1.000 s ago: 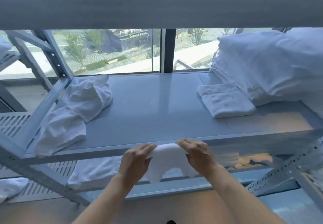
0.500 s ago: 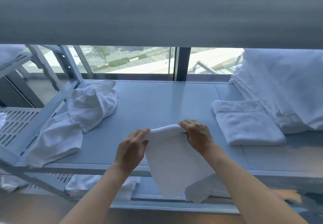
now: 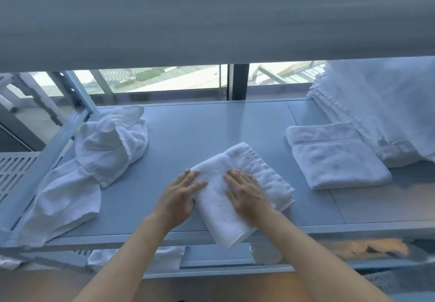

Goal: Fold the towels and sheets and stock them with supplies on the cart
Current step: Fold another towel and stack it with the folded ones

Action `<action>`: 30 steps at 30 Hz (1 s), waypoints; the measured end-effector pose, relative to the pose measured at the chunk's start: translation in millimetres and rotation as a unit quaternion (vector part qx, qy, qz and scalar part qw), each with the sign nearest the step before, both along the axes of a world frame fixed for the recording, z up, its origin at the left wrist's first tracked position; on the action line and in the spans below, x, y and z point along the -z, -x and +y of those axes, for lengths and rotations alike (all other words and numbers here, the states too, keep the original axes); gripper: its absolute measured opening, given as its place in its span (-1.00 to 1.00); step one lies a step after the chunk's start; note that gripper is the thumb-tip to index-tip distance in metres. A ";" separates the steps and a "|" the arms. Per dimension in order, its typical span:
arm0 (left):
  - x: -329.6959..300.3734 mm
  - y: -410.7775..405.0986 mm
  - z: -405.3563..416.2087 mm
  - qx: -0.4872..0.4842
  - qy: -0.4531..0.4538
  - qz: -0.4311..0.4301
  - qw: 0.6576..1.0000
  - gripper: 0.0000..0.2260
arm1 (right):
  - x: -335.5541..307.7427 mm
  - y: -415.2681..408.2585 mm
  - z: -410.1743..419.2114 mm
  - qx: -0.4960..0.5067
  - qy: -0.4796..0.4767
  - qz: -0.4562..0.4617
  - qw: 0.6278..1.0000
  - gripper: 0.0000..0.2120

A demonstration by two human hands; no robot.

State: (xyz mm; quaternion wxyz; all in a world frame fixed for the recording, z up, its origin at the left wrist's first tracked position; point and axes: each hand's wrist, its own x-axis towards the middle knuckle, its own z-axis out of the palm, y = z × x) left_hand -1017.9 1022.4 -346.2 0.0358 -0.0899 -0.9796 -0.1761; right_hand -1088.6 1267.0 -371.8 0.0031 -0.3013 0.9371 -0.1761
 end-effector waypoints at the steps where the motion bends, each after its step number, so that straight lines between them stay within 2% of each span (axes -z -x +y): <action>1: 1.9 1.3 1.6 0.004 0.001 -0.003 1.000 -0.47 | 3.7 0.9 4.5 -0.007 -0.005 0.001 1.000 -0.53; 4: 3.4 -0.9 11.2 -0.013 -0.004 0.004 1.000 -0.51 | 4.8 13.9 22.7 -0.034 -0.012 0.011 0.999 -0.55; 8: -0.6 -20.9 47.5 -0.059 0.037 0.014 0.997 -0.55 | -9.3 36.4 46.8 -0.013 -0.026 0.033 0.999 -0.61; 13: 6.4 -47.8 89.9 -0.029 0.041 0.054 0.997 -0.52 | -21.0 2.1 68.2 -0.053 0.058 0.065 0.995 -0.75; 15: 9.3 -50.8 95.2 -0.017 0.035 0.069 0.997 -0.47 | -14.5 -20.4 75.3 -0.059 0.052 0.059 0.995 -0.69; 19: 12.8 -54.2 91.7 0.031 0.051 0.073 0.996 -0.35 | 2.8 -51.1 82.2 -0.008 -0.008 0.035 0.999 -0.48; 22: 13.8 -56.1 78.6 0.052 0.023 0.077 0.995 -0.29 | 12.6 -60.4 85.6 0.002 -0.023 0.057 0.998 -0.47; 30: 19.6 -63.0 56.3 0.032 -0.126 0.021 0.991 -0.47 | 17.3 -55.3 91.2 0.009 -0.026 0.053 0.998 -0.47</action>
